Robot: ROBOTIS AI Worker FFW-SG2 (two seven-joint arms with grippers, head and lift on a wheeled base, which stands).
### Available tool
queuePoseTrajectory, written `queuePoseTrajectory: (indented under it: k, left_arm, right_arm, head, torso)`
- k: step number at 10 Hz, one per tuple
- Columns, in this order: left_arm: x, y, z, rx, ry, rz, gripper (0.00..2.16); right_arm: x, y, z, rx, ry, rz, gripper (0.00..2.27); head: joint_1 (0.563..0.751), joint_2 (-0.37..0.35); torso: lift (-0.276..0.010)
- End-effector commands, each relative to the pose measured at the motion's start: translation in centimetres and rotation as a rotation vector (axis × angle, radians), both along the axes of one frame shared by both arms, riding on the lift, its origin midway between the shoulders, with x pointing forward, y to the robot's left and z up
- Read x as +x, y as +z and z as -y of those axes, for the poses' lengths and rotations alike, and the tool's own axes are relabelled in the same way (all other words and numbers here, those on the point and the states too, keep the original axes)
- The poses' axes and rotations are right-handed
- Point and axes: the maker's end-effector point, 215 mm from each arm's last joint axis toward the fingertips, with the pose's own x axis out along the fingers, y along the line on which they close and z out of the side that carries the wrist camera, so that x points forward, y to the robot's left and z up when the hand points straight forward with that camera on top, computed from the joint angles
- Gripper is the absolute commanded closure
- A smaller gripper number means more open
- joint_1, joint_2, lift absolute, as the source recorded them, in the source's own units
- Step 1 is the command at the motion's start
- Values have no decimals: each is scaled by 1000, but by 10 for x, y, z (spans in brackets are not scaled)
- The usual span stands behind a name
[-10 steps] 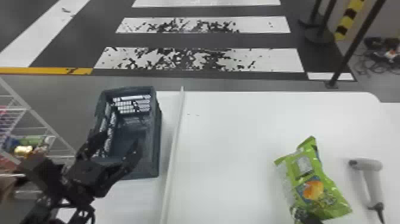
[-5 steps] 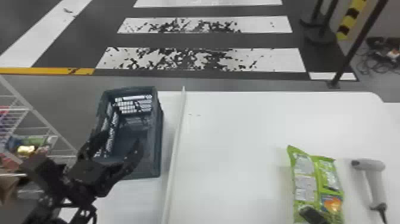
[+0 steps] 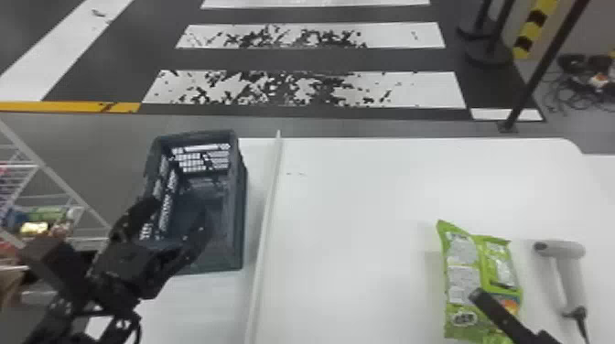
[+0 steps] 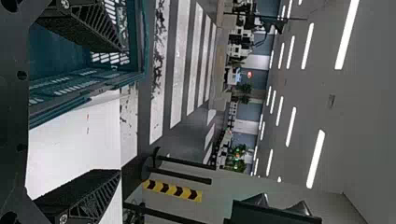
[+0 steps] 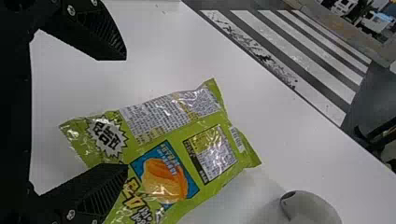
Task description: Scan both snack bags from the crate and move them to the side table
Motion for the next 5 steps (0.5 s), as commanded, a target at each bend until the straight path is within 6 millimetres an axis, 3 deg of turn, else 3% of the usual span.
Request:
queuePoseTrajectory:
  k: [1,4,5]
  left_arm:
    - [0,1,-4,4,5,2,70]
    - [-2,2,-4,6,6,4,70]
    - [-3,3,-4,7,7,6,70]
  right_arm:
    - [25,6,18,-110,30,83,120]
    - [66,13,39,-207,102,234,191]
    - [68,15,40,-212,128,255,586]
  head:
    - [695,63]
    - [695,27]
    - [695,21]
  torso:
    - [-29]
    - [-29]
    - [-29]
